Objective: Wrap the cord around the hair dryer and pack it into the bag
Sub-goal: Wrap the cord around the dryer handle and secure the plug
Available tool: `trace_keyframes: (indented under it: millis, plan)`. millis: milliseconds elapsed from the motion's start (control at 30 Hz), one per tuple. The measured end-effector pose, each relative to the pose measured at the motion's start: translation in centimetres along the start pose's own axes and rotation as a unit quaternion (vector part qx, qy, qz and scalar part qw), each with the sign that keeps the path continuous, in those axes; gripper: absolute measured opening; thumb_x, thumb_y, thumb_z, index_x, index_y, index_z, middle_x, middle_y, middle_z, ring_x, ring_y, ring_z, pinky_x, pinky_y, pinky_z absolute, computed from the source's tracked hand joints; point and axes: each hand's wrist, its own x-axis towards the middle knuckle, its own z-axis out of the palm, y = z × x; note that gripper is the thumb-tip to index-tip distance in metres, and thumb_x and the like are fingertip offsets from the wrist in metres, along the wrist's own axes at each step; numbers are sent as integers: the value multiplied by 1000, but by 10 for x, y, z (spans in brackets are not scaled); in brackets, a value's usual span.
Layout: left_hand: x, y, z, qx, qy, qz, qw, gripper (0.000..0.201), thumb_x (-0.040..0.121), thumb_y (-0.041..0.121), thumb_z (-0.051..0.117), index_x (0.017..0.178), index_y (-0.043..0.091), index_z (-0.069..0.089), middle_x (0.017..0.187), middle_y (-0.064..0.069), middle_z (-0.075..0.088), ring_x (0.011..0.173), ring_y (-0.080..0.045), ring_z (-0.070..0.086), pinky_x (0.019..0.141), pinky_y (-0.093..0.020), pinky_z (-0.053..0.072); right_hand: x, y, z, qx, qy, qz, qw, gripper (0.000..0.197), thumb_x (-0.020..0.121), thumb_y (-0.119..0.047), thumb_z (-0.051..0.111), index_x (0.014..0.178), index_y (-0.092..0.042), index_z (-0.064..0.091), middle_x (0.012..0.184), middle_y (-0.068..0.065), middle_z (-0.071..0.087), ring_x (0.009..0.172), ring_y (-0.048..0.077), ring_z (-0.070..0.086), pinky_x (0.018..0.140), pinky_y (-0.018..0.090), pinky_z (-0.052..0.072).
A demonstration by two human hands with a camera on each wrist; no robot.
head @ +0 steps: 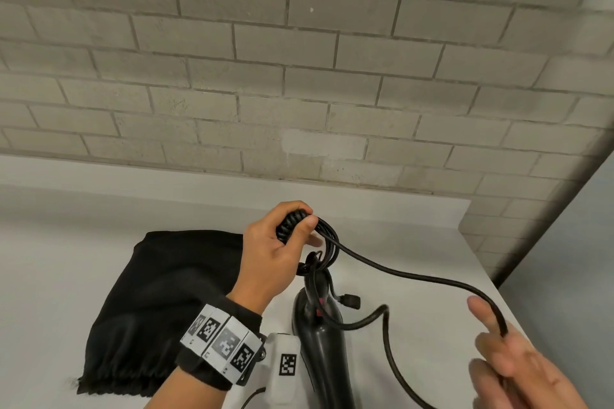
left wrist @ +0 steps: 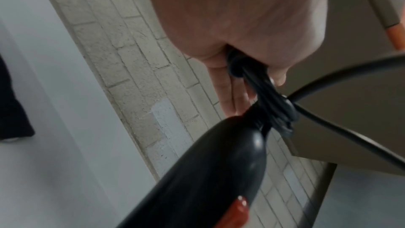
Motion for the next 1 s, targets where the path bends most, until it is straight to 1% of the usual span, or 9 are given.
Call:
trace_keyframes:
  millis: [67,133,300,367,433,533,667,833,1000]
  plan:
    - [1,-1,-2,1,11,-2,1000,14,90,25,63,96,13,66,78,-1,69,66,-21,75,72,-53,60,4,0,-9,-154,20,34,987,77,71,-33,87,122,14,52,68,20,51,52,28,47,50,37,39]
    - [1,-2,-3,2,14,-6,1000,13,90,25,63,96,13,66,78,-3,68,64,-22,75,71,-52,60,5,3,-19,-291,129,45,947,92,25,-56,96,93,1,72,48,9,36,36,17,34,35,23,28]
    - [-5,3,3,20,-7,0,1000,14,87,30,64,96,18,66,80,4,67,57,-18,73,62,-37,62,13,33,-39,-405,289,-36,867,14,86,-8,68,96,2,66,63,20,61,38,16,52,39,22,39]
    - [-7,4,7,29,-1,10,1000,12,87,29,64,95,20,66,81,4,67,56,-15,72,58,-26,59,16,49,-30,-489,300,-139,807,33,80,-1,76,98,-24,62,101,23,66,64,-1,62,53,10,45]
    - [-9,5,10,37,0,22,999,10,88,29,63,94,22,65,81,4,66,55,-11,71,57,-18,55,14,58,-10,-563,285,-288,720,45,72,-20,76,112,-26,56,119,16,57,91,7,58,76,17,47]
    - [-13,7,14,56,-3,45,997,8,89,27,64,96,22,64,80,5,66,55,-6,71,55,-15,52,4,65,48,-581,181,-434,664,36,68,-28,61,98,-7,61,97,7,60,85,24,54,79,27,43]
    - [-16,5,19,82,12,71,994,8,91,24,67,97,19,66,73,7,66,55,-3,70,56,-13,50,13,94,71,-666,32,-208,716,25,74,-59,52,79,-35,56,70,-16,62,75,0,58,66,10,45]
    - [-18,4,24,89,45,89,991,19,91,34,62,99,17,67,77,9,68,57,-4,70,57,-20,54,28,119,60,-722,-24,-34,690,44,80,-71,39,105,-37,53,96,-18,65,96,-2,58,80,17,50]
    - [-20,6,26,79,47,73,993,8,92,25,66,98,20,66,79,8,68,56,-6,70,57,-12,50,30,119,75,-463,2,101,880,17,95,-30,58,96,-14,61,69,-3,67,60,6,63,62,22,52]
